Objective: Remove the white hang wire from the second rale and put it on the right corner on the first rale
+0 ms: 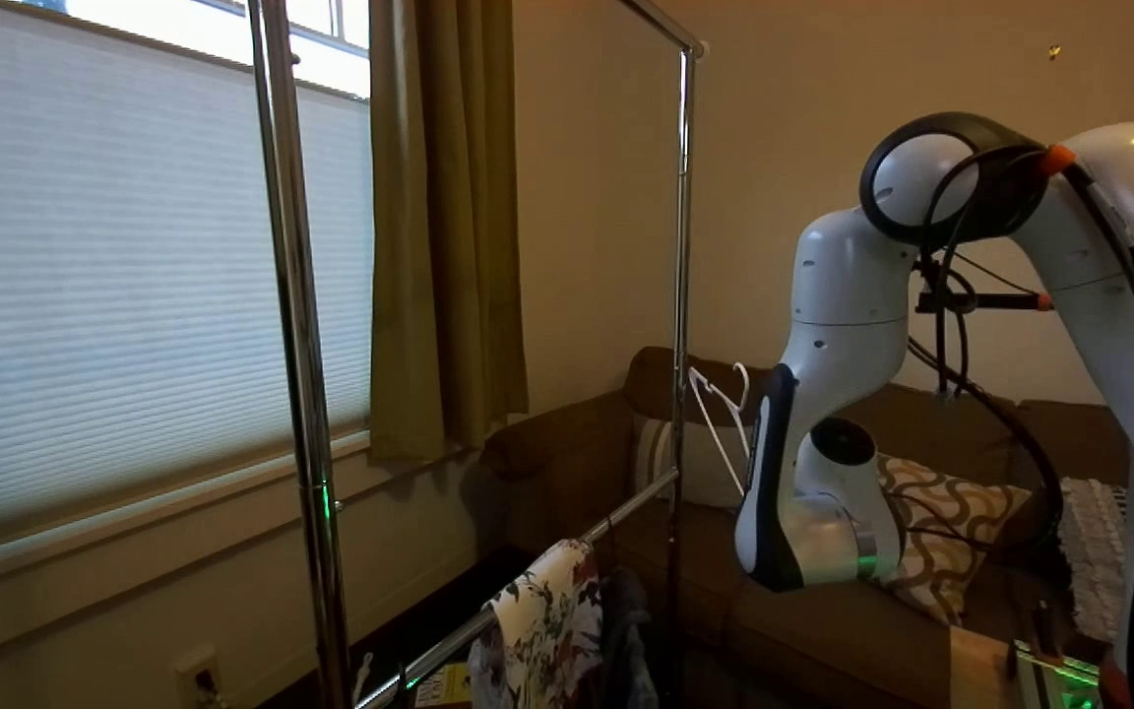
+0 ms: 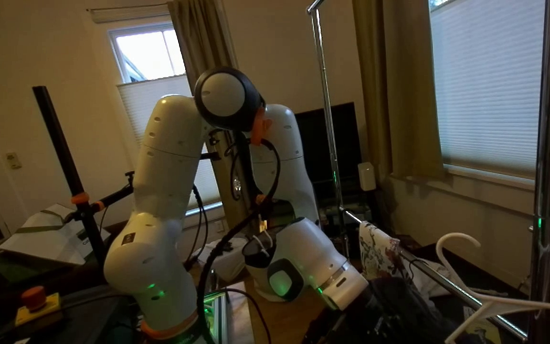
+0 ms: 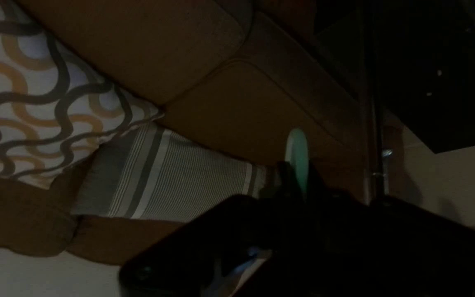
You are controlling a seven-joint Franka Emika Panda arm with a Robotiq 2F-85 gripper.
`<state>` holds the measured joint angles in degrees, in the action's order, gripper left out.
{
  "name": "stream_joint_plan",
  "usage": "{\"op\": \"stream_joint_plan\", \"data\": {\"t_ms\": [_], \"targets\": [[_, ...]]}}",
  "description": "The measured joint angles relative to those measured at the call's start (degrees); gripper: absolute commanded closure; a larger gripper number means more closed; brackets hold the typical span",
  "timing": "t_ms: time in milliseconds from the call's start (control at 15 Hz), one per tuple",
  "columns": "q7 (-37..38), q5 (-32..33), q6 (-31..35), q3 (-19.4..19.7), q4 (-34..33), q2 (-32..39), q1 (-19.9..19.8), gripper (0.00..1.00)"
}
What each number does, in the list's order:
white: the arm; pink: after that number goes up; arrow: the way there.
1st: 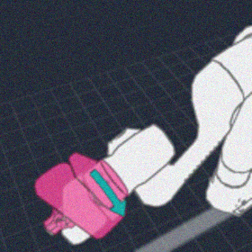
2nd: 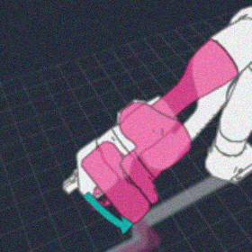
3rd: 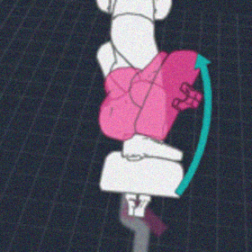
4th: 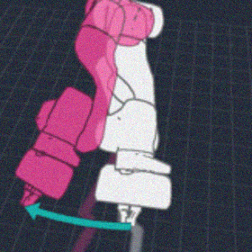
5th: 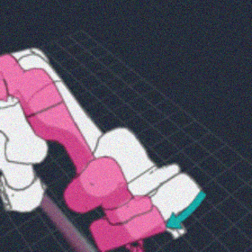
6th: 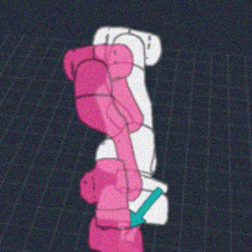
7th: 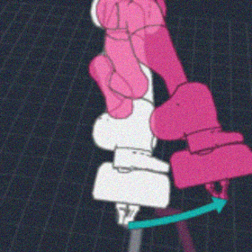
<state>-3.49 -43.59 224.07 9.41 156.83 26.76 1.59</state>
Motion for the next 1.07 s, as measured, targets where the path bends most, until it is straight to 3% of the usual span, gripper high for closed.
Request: {"op": "stream_joint_plan", "data": {"t_ms": [400,533,600,800,867,1067], "targets": [[-19.01,-6.28,0.17,3.76,0.67,-11.37,-2.36,0.98],[-26.78,-9.65,-2.5,4.54,0.54,-15.68,-2.46,0.98],[-30.67,-12.19,-4.14,4.73,0.1,-17.76,-2.49,0.92],[-33.35,-15.28,-5.27,5.21,0.47,-22.52,-2.87,0.92],[-33.38,-15.33,-5.35,5.23,0.83,-23.18,-2.92,0.98],[-33.74,-15.18,-5.09,5.08,0.68,-23.41,-2.71,0.98]]}}
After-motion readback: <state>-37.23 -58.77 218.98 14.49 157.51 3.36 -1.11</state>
